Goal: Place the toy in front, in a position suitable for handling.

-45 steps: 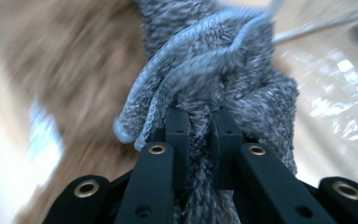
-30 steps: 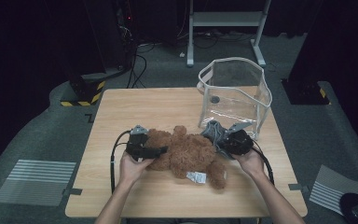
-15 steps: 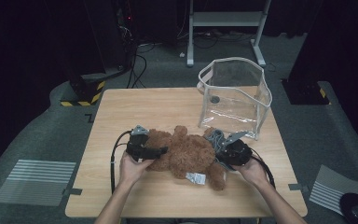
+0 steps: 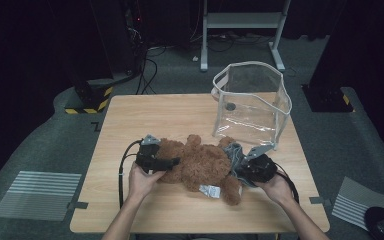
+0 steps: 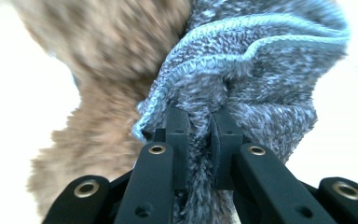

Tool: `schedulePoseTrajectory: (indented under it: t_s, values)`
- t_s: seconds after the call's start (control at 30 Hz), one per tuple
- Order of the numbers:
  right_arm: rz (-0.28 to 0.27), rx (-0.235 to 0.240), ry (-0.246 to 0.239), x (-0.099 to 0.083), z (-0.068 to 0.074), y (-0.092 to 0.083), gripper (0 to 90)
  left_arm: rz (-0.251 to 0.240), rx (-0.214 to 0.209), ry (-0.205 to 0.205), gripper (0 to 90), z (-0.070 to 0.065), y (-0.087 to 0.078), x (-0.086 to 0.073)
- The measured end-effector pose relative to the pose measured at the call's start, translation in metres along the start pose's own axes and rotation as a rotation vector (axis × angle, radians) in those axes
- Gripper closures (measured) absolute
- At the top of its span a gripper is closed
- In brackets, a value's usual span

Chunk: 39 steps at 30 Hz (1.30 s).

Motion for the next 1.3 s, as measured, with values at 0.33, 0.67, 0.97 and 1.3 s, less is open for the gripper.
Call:
schedulePoseTrajectory:
  t_s: [0.33, 0.67, 0.97, 1.3]
  values:
    - [0.054, -0.012, -0.038, -0.017, 0.018, 0.005, 80.5, -0.012, -0.003, -0.006, 16.3, 0.001, -0.001, -0.001]
    - [-0.1, 0.01, -0.06, 0.003, 0.032, -0.013, 80.5, -0.018, 0.001, -0.01, 15.5, 0.002, -0.002, -0.002]
    - [0.071, -0.038, -0.075, -0.037, 0.024, -0.008, 80.4, -0.034, -0.006, -0.02, 15.3, 0.004, -0.002, -0.003]
    - [-0.097, -0.019, -0.134, 0.015, 0.045, -0.009, 80.3, -0.029, -0.002, -0.023, 15.0, 0.004, -0.001, -0.001]
Point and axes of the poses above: each handheld gripper's, and its own axes: y roughly forward along the jaws, x roughly out of its top, z roughly to its left, the point moved 7 cm from there along y, roughly forward along the jaws, and after that the axes turned 5 degrees about -y, right-handed, at the moved point
